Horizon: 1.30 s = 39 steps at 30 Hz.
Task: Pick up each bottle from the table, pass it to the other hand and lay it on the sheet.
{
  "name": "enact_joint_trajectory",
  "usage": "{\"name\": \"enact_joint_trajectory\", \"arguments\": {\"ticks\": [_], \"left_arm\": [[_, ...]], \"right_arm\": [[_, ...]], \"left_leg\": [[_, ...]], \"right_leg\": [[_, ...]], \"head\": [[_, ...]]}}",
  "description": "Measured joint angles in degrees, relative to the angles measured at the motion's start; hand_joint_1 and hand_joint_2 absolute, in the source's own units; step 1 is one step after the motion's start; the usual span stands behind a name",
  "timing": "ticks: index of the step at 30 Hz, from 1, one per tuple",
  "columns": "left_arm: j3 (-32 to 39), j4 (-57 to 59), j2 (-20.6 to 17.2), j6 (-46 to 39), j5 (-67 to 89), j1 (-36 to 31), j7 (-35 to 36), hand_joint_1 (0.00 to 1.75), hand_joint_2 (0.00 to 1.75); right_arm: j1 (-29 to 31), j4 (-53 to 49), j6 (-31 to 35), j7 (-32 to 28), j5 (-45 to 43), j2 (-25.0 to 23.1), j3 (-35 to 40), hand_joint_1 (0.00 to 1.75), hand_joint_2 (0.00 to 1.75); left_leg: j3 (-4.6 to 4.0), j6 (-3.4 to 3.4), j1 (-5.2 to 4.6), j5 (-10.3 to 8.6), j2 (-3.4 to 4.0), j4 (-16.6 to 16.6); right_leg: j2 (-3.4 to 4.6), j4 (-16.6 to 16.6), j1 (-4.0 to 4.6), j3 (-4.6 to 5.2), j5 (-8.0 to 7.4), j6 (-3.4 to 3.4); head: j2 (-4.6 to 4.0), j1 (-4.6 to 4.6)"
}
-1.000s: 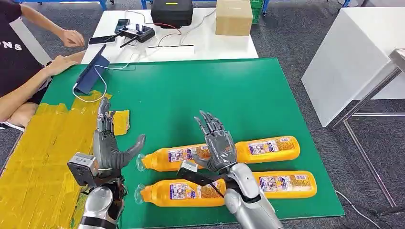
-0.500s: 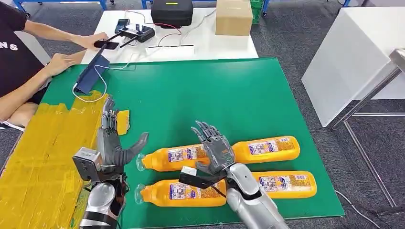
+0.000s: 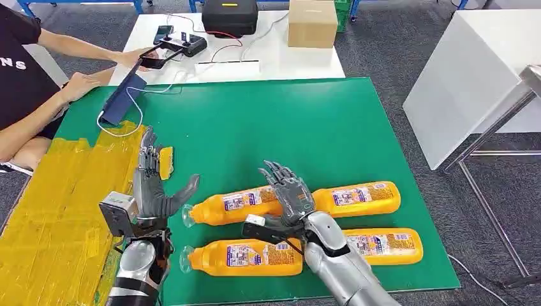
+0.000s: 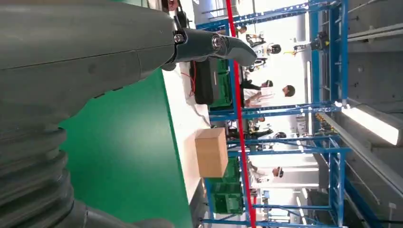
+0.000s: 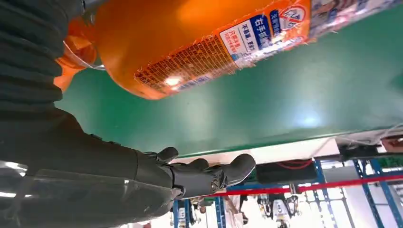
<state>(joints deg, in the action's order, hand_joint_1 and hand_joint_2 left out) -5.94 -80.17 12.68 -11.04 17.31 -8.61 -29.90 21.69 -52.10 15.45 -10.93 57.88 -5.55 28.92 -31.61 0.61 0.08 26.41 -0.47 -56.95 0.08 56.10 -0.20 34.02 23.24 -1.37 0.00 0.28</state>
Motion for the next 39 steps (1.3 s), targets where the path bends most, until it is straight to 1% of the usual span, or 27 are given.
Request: {"name": "enact_joint_trajectory", "arguments": {"ticks": [5,6,7,8,15,18,23,26,31,36,39], "left_arm": [[0.04,0.52,0.0,0.24,-0.07,-0.22,-0.04,0.0,1.75],[0.09,1.01,0.0,0.66,-0.18,-0.58,-0.13,0.0,1.75],[0.09,2.06,0.0,1.33,-0.68,-1.33,-0.31,0.0,1.75],[-0.04,3.69,0.0,1.81,-1.27,-2.47,-0.55,0.0,1.75],[-0.13,6.6,0.13,2.99,-2.73,-4.2,-1.2,0.0,1.75],[-0.2,7.72,0.24,3.37,-3.24,-4.92,-1.36,0.0,1.75],[-0.37,9.29,0.39,3.61,-3.58,-5.96,-1.4,0.0,1.75],[-0.48,9.92,0.48,3.69,-4.08,-6.27,-1.42,0.0,1.75],[-0.61,10.73,0.61,3.69,-4.31,-6.68,-1.62,0.0,1.75],[-0.61,11.56,0.61,4.2,-5.46,-7.08,-2.14,0.0,1.75],[-0.66,12.5,0.61,4.7,-6.27,-7.84,-2.62,0.0,1.75]], "right_arm": [[1.12,1.57,-0.59,0.39,0.11,0.0,0.02,0.0,1.75],[2.71,4.14,-2.3,1.03,0.31,0.0,0.24,0.0,1.75],[6.51,9.05,-5.39,1.33,0.39,-0.02,0.72,0.0,1.75],[12.49,15.28,-9.01,1.31,-0.33,-0.11,1.36,0.0,1.75],[22.73,23.14,-18.77,2.62,-1.88,-1.42,3.23,0.0,1.75],[25.98,25.18,-21.16,2.89,-0.3,-2.47,5.14,0.0,1.75],[29.3,27.54,-22.1,3.56,0.9,-4.18,8.05,0.0,1.75],[30.97,28.52,-24.49,3.15,2.49,-5.63,10.35,0.0,1.75],[32.35,29.35,-26.29,2.32,3.24,-7.52,13.12,0.0,1.75],[32.89,30.05,-29.61,-1.61,3.63,-8.65,16.5,0.0,1.75],[32.87,30.42,-31.34,-4.29,1.94,-9.27,18.56,0.0,1.75]], "left_leg": [[0.0,0.0,0.0,0.0,0.0,0.0],[-0.01,0.0,0.0,0.0,0.0,0.0],[-0.01,0.01,0.0,-0.01,0.01,0.0],[0.0,0.04,-0.01,-0.05,0.0,-0.02],[0.01,0.03,-0.01,-0.06,0.02,-0.04],[0.0,0.03,0.0,-0.06,0.02,-0.04],[-0.03,0.03,-0.01,-0.06,0.01,-0.04],[-0.01,0.03,-0.01,-0.06,0.08,-0.04],[-0.01,0.03,-0.01,-0.06,0.01,-0.04],[-0.01,0.03,-0.01,-0.06,0.06,-0.04],[-0.01,0.03,-0.01,-0.06,0.0,-0.04]], "right_leg": [[0.0,0.0,0.0,0.0,0.0,0.0],[0.0,0.0,0.0,0.0,0.0,0.0],[0.0,0.01,-0.01,0.0,-0.01,0.0],[0.0,0.01,-0.02,-0.01,-0.06,-0.07],[0.01,0.03,-0.02,0.0,-0.07,-0.08],[0.01,0.03,-0.01,0.01,-0.07,-0.08],[0.01,0.03,-0.01,0.02,-0.07,-0.08],[0.03,0.03,-0.02,0.03,-0.07,-0.08],[0.02,0.03,-0.01,0.03,-0.07,-0.08],[0.02,0.03,-0.01,0.03,-0.07,-0.08],[0.02,0.03,-0.01,0.03,-0.07,-0.08]], "head": [[0.0,0.02],[0.0,0.02],[0.0,0.0],[0.0,0.0],[0.0,0.02],[0.0,0.02],[0.0,0.02],[0.0,0.02],[0.0,0.0],[0.0,0.02],[0.0,0.0]]}}
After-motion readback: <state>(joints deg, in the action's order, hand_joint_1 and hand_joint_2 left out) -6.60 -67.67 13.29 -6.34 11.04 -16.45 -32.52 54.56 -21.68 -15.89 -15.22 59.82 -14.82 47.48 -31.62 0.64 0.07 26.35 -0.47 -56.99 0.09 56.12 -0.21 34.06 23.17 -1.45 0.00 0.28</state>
